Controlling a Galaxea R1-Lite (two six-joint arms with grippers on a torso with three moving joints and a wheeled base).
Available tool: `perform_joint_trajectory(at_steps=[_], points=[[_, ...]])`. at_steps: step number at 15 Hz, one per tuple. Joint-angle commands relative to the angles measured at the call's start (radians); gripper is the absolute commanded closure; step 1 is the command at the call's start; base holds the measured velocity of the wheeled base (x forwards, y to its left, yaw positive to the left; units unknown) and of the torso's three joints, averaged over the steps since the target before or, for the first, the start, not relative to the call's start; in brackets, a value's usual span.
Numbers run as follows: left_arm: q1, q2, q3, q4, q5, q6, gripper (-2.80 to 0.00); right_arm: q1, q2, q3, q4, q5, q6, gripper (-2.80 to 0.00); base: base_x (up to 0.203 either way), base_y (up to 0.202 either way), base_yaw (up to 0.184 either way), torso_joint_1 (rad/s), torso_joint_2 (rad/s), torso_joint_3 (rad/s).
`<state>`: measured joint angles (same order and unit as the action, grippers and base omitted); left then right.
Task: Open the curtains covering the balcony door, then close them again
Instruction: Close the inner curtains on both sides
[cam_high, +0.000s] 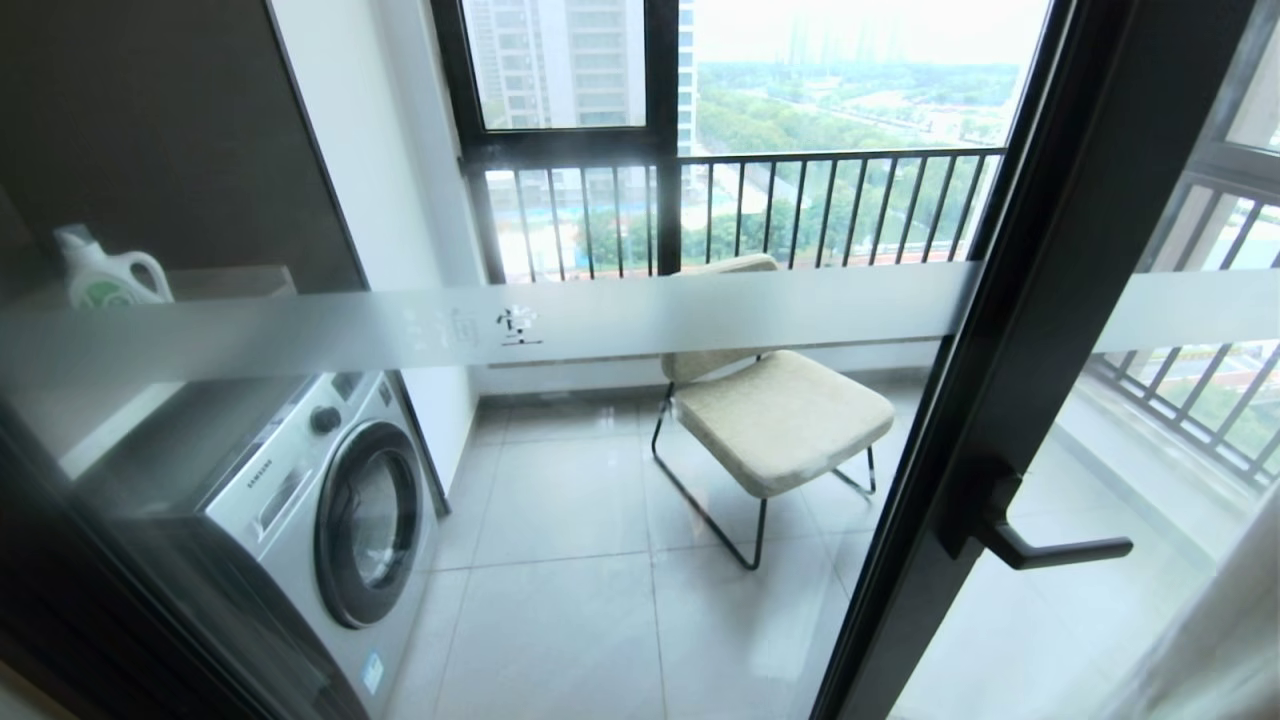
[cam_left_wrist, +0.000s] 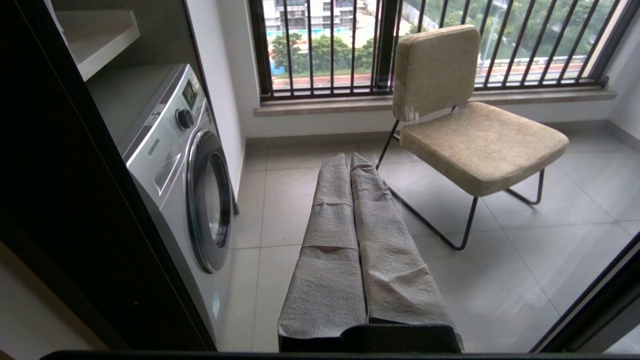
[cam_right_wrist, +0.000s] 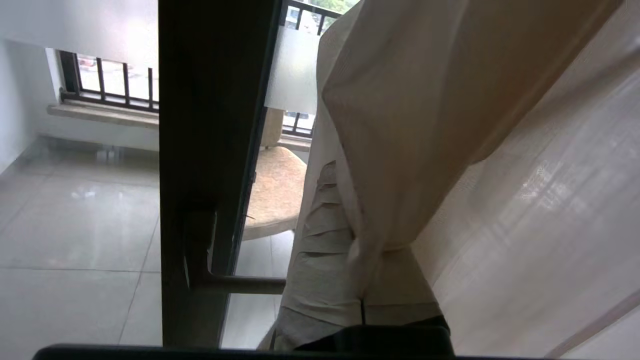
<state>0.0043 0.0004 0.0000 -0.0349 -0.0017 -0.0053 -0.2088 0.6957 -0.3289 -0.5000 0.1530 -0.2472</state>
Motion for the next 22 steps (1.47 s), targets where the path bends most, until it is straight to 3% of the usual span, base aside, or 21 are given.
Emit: perform_joint_trajectory(at_steps=[1,10,16,22], points=[[0.000,0.000,0.000,0.000,0.000,-0.001,0.00,0.052,0.019,-0.021,-0.008,0.001,0.000,0.00,0.000,0.000,0.000,0.000,0.00,0.000],[0.000,0.000,0.000,0.000,0.000,-0.001,0.00,0.224,0.136,-0.119,-0.021,0.015,0.020,0.00,0.000,0.000,0.000,0.000,0.00,0.000],[0.000,0.000,0.000,0.000,0.000,-0.001,0.00,0.336,0.200,-0.158,-0.021,0.182,0.014,0.00,0.000,0.000,0.000,0.000,0.00,0.000],[0.000,0.000,0.000,0.000,0.000,-0.001,0.00,0.583,0.368,-0.246,-0.044,0.201,-0.002,0.00,0.000,0.000,0.000,0.000,0.00,0.000]])
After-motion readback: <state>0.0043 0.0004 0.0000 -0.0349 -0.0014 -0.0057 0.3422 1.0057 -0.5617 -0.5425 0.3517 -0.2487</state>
